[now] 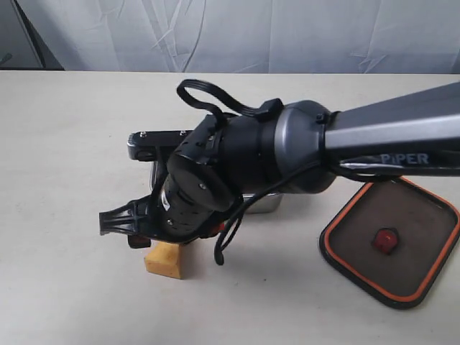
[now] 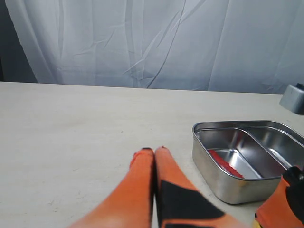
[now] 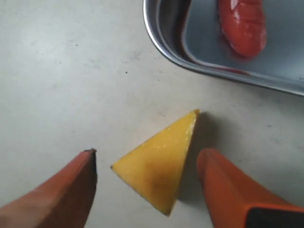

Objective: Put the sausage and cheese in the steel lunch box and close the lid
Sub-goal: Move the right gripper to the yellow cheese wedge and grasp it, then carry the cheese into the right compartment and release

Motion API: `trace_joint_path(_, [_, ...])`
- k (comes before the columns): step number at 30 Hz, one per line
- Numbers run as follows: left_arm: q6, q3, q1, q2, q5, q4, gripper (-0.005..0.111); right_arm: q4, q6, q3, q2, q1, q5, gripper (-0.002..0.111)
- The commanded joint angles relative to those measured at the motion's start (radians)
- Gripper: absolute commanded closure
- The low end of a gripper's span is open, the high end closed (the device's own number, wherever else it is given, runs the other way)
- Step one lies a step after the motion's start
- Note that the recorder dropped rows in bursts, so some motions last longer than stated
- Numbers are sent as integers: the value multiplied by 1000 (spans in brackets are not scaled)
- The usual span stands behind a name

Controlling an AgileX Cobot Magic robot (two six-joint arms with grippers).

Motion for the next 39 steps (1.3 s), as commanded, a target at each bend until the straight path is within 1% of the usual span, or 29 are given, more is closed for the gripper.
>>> trace_joint_path(1, [-2, 4, 0, -4, -12, 2, 107, -3, 21, 3, 57, -1, -14, 46])
trace_joint_path(9, [-2, 4, 0, -4, -12, 2, 107, -1, 53, -2, 136, -1, -137, 46])
trace_joint_path(13, [-2, 4, 0, -4, -12, 2, 107, -1, 65, -3, 149, -2, -141, 46])
trace_joint_path(15, [-2, 4, 0, -4, -12, 2, 107, -13, 65, -3, 149, -3, -129, 48])
trace_joint_path(16, [-2, 4, 0, -4, -12, 2, 107, -33, 65, -3, 149, -3, -121, 53])
trace_joint_path(18, [-2, 4, 0, -4, -12, 2, 107, -57, 63, -3, 149, -3, -112, 65])
trace_joint_path(20, [-2, 4, 0, -4, -12, 2, 107, -57, 42, -3, 149, -3, -94, 84])
trace_joint_path(22, [-2, 4, 0, -4, -12, 2, 107, -57, -30, -3, 149, -3, -85, 106])
trace_joint_path(23, [-2, 4, 0, -4, -12, 2, 107, -55, -75, -3, 145, -3, -77, 108])
trace_joint_path(29, [-2, 4, 0, -4, -10, 2, 107, 12, -270, -1, 64, 15, 2, 109])
trace_joint_path(35, [-2, 4, 0, -4, -10, 2, 107, -60, -268, 1, -110, 22, 47, 109])
trace_joint_path(39, [-2, 4, 0, -4, -10, 2, 107, -165, -245, 1, -180, -50, 112, 109])
